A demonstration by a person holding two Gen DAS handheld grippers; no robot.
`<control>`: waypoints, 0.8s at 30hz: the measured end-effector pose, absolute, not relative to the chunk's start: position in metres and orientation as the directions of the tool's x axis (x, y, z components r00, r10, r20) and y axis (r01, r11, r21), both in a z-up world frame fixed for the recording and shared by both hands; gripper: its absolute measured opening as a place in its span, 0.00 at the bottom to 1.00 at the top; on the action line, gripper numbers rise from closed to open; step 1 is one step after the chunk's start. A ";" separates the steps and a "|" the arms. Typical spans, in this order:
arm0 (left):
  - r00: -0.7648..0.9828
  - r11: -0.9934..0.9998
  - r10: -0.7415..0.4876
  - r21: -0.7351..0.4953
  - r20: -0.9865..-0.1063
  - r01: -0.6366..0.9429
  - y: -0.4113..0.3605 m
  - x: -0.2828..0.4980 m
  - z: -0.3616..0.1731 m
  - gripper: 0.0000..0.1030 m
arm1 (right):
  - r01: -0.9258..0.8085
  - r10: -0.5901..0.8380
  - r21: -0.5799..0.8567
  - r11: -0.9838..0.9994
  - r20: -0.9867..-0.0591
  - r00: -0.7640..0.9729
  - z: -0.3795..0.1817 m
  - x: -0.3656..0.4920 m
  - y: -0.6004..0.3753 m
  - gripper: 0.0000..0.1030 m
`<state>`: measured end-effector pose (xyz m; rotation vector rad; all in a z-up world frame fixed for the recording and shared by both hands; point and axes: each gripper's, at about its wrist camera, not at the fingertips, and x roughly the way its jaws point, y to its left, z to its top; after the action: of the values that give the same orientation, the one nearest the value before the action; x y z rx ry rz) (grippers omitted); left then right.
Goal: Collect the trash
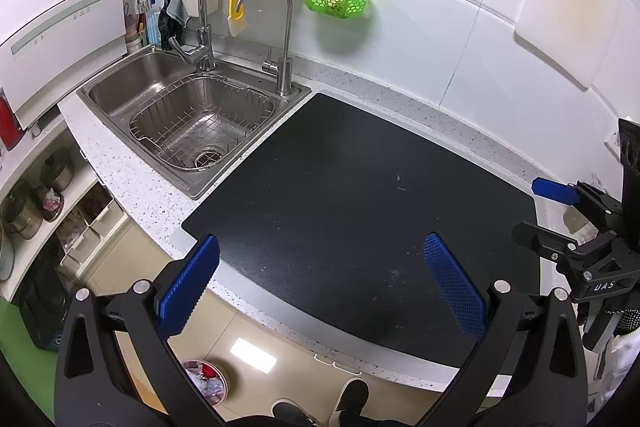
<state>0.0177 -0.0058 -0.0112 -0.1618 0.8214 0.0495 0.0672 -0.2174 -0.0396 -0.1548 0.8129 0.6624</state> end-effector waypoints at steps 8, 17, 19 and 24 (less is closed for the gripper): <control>0.684 0.987 -0.016 -0.121 -0.729 -0.105 -0.007 0.017 -0.011 0.97 | -0.602 0.488 0.119 0.790 -0.716 0.499 -0.040 0.066 -0.218 0.94; 0.687 0.988 -0.019 -0.120 -0.727 -0.100 -0.007 0.015 -0.012 0.97 | -0.602 0.487 0.117 0.789 -0.717 0.498 -0.041 0.066 -0.218 0.94; 0.687 0.988 -0.019 -0.119 -0.726 -0.099 -0.007 0.014 -0.012 0.97 | -0.602 0.487 0.118 0.790 -0.717 0.498 -0.041 0.066 -0.218 0.94; 0.688 0.988 -0.020 -0.119 -0.726 -0.098 -0.006 0.015 -0.011 0.97 | -0.602 0.486 0.118 0.790 -0.718 0.497 -0.041 0.065 -0.218 0.94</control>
<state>0.0146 -0.0063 -0.0108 -0.1530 0.8122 0.0437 0.0653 -0.2179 -0.0413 -0.1553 0.8169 0.6618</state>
